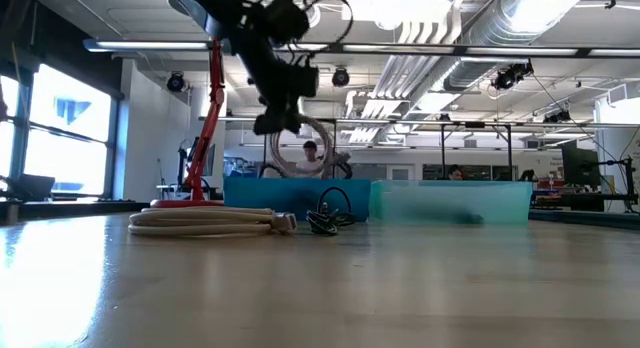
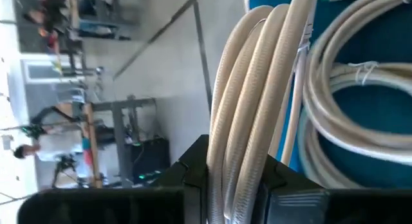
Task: Pick & Place USB Port
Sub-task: Put the brown charger cable into the blue bin
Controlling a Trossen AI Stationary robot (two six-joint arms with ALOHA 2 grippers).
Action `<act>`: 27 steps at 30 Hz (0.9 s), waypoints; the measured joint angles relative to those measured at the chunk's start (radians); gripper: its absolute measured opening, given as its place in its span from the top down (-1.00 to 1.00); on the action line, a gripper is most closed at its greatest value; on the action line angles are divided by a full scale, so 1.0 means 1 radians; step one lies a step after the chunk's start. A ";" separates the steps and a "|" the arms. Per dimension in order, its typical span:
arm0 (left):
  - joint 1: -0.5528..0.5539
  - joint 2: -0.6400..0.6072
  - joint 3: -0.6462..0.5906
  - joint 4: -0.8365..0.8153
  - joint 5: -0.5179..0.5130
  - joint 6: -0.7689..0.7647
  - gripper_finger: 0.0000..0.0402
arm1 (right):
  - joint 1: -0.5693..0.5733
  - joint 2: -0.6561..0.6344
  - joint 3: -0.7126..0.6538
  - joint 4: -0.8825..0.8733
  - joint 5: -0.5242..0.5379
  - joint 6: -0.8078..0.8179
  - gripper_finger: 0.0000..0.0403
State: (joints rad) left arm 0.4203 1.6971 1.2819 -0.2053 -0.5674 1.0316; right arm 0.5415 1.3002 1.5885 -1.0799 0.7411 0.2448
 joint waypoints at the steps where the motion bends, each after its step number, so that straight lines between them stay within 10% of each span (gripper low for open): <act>1: 0.010 0.020 0.000 0.005 0.000 -0.013 0.76 | 0.000 0.005 0.000 0.000 -0.017 0.009 0.94; 12: 0.014 0.116 -0.001 -0.060 0.106 -0.165 0.50 | 0.003 0.035 0.000 -0.020 -0.076 0.063 0.95; 20: -0.083 0.086 0.000 -0.101 -0.112 -0.199 -0.30 | 0.006 0.037 -0.001 -0.080 -0.092 0.144 0.95; 27: -0.215 -0.021 0.000 -0.205 -0.398 -0.172 -0.44 | 0.023 0.037 -0.001 -0.127 -0.087 0.207 0.95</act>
State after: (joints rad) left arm 0.2058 1.6757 1.2823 -0.4101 -0.9651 0.8599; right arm 0.5646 1.3373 1.5879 -1.2069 0.6537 0.4514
